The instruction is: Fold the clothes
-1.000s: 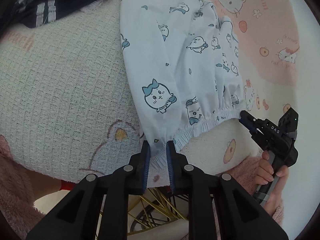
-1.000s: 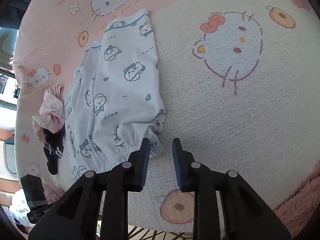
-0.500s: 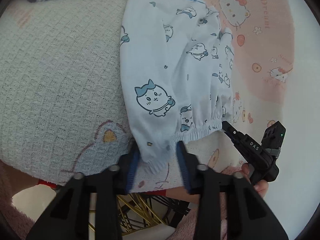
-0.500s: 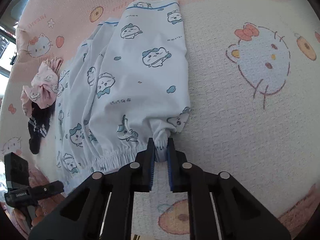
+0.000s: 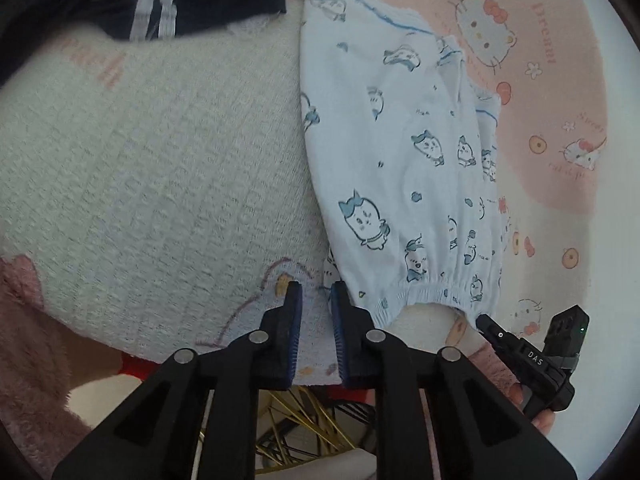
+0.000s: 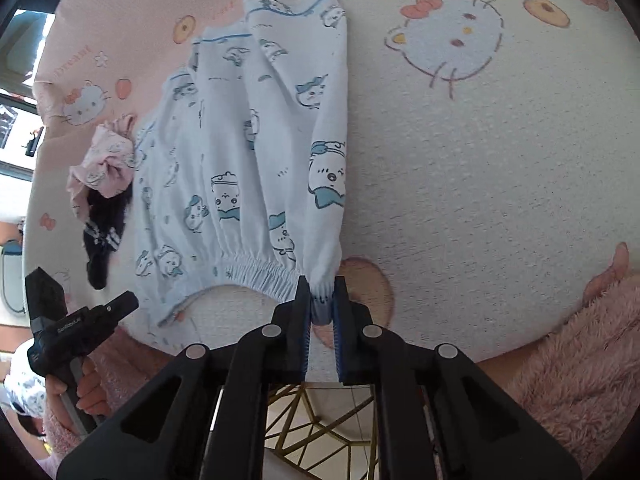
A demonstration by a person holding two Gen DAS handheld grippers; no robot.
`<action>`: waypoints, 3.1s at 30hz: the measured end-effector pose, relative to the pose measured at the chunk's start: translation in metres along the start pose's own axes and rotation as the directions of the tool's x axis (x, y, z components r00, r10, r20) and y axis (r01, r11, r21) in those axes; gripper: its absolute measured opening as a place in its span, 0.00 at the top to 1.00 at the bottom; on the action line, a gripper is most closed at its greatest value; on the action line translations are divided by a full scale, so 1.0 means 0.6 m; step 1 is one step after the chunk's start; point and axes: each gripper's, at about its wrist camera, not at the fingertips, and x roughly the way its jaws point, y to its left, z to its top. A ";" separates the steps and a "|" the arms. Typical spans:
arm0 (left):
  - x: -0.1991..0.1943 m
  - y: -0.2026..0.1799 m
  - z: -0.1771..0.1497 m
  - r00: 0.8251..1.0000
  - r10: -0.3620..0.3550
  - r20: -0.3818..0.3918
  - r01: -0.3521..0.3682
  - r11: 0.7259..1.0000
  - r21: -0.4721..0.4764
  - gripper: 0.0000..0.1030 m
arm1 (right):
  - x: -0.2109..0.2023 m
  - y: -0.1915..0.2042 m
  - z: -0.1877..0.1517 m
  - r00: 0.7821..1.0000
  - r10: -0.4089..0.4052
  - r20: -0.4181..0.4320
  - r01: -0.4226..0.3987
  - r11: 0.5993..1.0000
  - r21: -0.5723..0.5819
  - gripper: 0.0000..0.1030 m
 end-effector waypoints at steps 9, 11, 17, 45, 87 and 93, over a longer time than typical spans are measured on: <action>-0.005 0.000 -0.003 0.988 -0.154 -0.014 0.154 0.988 -0.019 0.58 | 0.026 -0.009 0.023 0.999 -0.038 -0.009 0.038 0.999 0.025 0.77; -0.006 -0.003 -0.003 0.983 -0.183 -0.012 0.183 0.983 -0.016 0.57 | 0.030 -0.006 0.025 0.999 -0.047 -0.010 0.047 0.999 0.013 0.77; -0.017 -0.005 -0.001 0.957 -0.288 0.032 0.289 0.957 -0.030 0.57 | 0.014 0.007 0.024 0.996 -0.076 0.038 0.078 0.996 -0.038 0.77; 0.049 0.006 -0.024 0.985 -0.170 -0.032 0.168 0.984 -0.059 0.55 | 0.021 -0.007 0.052 0.998 -0.046 -0.039 0.044 0.998 -0.048 0.85; -0.057 -0.016 -0.025 0.978 -0.178 0.106 0.158 0.972 0.176 0.91 | -0.027 -0.014 0.036 0.971 0.220 0.093 -0.226 0.972 0.068 0.93; -0.159 -0.072 -0.034 0.948 -0.256 0.190 0.191 0.933 0.306 0.90 | -0.148 0.040 0.020 0.914 0.353 0.200 -0.352 0.935 -0.041 0.93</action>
